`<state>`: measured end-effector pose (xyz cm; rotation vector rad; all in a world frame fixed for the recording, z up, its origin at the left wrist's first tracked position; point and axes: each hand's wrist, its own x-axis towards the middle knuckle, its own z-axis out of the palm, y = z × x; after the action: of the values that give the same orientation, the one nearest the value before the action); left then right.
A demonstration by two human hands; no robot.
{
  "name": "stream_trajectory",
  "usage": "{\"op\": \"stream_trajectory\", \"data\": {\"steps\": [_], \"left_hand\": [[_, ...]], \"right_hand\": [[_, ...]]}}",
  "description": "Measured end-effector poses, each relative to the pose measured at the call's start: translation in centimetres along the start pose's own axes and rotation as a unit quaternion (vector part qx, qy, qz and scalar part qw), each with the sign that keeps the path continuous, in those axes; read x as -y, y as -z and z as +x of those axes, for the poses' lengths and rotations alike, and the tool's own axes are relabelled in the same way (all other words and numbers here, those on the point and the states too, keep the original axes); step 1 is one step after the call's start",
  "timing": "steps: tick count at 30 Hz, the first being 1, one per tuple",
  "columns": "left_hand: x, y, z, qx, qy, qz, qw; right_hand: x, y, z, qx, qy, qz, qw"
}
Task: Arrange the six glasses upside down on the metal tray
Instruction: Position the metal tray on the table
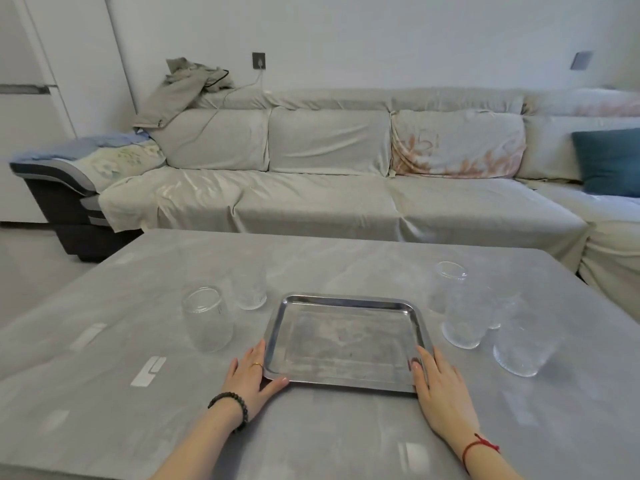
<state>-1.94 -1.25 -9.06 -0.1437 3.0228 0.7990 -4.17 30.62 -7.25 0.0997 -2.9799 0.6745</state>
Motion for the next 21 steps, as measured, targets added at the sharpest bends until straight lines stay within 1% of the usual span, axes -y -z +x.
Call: {"op": "stream_trajectory", "data": {"steps": [2, 6, 9, 11, 13, 15, 16, 19, 21], "left_hand": [[0.0, -0.1, 0.0, -0.006, -0.001, -0.003, 1.000], [0.1, -0.2, -0.1, -0.008, -0.002, -0.010, 1.000], [-0.1, 0.2, -0.2, -0.005, -0.002, -0.023, 1.000], [-0.3, 0.5, -0.4, -0.022, -0.007, -0.068, 0.997], [-0.4, 0.9, -0.9, -0.066, 0.007, -0.174, 0.983], [0.0, 1.6, -1.5, -0.119, 0.054, -0.275, 0.952], [0.5, 2.1, -1.7, -0.157, 0.075, -0.310, 0.935], [2.4, 4.5, -1.9, -0.284, 0.120, -0.346, 0.886], [3.5, 6.3, -1.4, -0.318, 0.139, -0.331, 0.878]], "right_hand": [[0.0, -0.1, 0.1, 0.000, 0.008, -0.013, 1.000], [0.1, 0.1, 0.4, -0.005, -0.016, 0.018, 1.000], [0.4, 0.2, 0.4, -0.004, -0.017, 0.027, 0.999], [0.4, 0.4, 0.4, -0.001, -0.018, 0.035, 0.999], [0.4, 0.6, 0.3, -0.001, -0.026, 0.047, 0.999], [0.5, 0.7, 0.4, -0.002, -0.035, 0.066, 0.997], [0.6, 0.8, 0.3, -0.006, -0.038, 0.076, 0.996], [1.1, 1.1, 0.7, -0.040, -0.027, 0.087, 0.995], [2.1, 1.2, 1.2, -0.071, -0.004, 0.102, 0.992]]}}
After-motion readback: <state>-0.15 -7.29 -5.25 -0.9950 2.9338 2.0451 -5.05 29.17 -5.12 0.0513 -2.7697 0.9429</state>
